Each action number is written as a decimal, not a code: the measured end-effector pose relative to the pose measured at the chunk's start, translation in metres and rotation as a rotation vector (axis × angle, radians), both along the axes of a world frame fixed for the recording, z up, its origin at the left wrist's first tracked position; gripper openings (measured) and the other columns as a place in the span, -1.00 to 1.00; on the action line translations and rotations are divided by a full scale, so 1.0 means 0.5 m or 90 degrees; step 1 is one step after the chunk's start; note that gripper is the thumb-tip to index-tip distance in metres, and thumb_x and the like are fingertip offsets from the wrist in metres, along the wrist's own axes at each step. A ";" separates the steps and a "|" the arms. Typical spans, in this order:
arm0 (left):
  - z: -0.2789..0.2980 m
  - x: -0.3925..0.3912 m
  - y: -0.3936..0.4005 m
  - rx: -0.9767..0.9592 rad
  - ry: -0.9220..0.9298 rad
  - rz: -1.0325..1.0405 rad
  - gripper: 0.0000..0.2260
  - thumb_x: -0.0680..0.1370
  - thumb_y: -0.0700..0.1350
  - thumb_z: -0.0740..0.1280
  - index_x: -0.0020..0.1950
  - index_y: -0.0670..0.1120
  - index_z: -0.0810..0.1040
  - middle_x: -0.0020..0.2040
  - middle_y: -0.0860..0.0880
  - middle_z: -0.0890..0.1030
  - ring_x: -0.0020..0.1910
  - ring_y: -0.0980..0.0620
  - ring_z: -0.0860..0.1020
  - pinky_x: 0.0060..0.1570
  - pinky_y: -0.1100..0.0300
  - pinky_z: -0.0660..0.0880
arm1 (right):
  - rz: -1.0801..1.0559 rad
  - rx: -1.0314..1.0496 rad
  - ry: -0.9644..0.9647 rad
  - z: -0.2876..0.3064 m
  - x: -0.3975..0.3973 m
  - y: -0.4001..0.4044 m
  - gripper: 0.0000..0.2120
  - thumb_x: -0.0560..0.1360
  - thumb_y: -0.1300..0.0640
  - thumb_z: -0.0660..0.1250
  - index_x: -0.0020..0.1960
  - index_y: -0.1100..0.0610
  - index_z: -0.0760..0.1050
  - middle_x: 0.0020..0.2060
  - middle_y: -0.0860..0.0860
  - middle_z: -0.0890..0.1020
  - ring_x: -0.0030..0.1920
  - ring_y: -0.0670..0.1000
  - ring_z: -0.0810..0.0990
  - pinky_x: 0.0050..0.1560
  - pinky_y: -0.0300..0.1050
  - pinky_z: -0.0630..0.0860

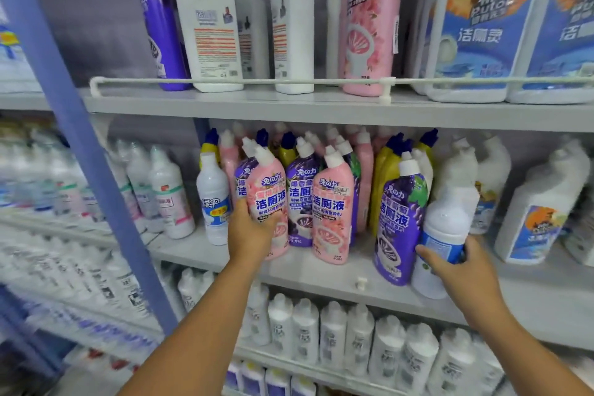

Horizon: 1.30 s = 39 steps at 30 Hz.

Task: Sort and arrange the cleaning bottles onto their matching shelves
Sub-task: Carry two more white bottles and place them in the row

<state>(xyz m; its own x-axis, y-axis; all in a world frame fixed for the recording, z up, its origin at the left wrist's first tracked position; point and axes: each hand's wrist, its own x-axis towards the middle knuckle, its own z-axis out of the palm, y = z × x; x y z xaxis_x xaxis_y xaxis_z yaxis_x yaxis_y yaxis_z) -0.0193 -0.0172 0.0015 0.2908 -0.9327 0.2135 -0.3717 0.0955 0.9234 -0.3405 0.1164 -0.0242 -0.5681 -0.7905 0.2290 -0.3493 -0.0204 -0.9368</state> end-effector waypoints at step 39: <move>0.024 0.451 0.198 -0.002 0.151 -0.130 -0.62 0.37 -0.06 0.62 0.07 0.21 0.57 -0.06 0.30 0.70 -0.11 0.29 0.66 -0.17 0.28 0.54 | 0.005 0.008 -0.087 0.065 0.477 0.141 -0.63 0.36 0.13 0.62 0.12 -0.03 0.61 -0.08 0.00 0.72 -0.16 0.06 0.66 -0.20 -0.08 0.55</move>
